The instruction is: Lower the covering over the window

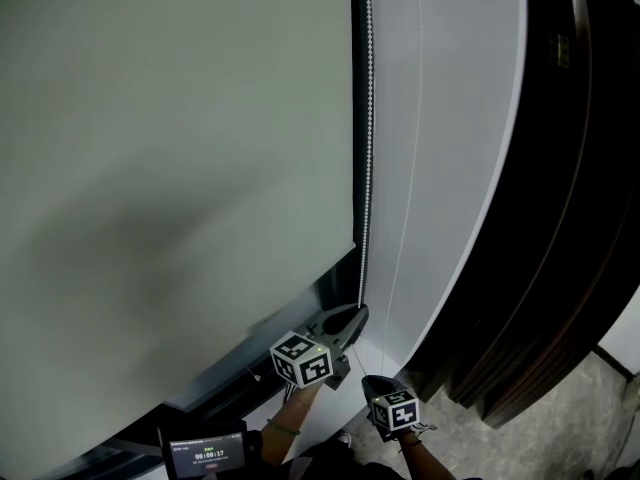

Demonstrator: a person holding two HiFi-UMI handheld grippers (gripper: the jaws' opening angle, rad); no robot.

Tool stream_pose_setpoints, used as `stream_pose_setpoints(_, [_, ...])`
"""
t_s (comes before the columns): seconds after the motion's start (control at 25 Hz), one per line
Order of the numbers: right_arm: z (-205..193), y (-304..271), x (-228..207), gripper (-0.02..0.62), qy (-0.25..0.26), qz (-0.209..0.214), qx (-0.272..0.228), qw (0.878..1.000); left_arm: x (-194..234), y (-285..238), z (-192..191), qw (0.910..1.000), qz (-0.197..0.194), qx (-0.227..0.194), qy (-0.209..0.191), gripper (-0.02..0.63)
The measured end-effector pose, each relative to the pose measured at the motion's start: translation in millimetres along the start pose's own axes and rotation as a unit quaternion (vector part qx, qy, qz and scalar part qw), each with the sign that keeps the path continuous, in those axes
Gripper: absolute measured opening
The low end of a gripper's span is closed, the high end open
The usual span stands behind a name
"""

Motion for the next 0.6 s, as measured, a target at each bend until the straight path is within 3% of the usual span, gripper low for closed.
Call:
stream_pose_setpoints(0.16, [50.5, 19.1, -10.5, 0.040, -0.030, 0.004, -0.076, 0.997, 2.4, 2.4, 0.6, 0.9999, 0.002, 0.007, -0.009, 0.012])
stream_pose_setpoints(0.32, [150.0, 61.9, -12.8, 0.086, -0.034, 0.038, -0.189, 0.981, 6.2, -1.7, 0.6, 1.0000, 0.006, 0.000, 0.002, 0.014])
stream_pose_setpoints(0.44, [232.5, 101.3, 1.7, 0.089, 0.005, 0.081, -0.263, 0.961, 4.5, -3.7, 0.2, 1.0000, 0.005, 0.002, 0.000, 0.014])
stream_pose_setpoints(0.6, [333.9, 149.5, 33.9, 0.100, 0.100, 0.105, -0.324, 0.935, 2.4, -2.2, -1.4, 1.0000, 0.005, 0.001, 0.003, 0.012])
Point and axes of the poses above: the fingertips, and each gripper's own axes: y backward along the fingers, x to its left, z out of its top, the point moved 2 cm from there along y, backward along the fingers
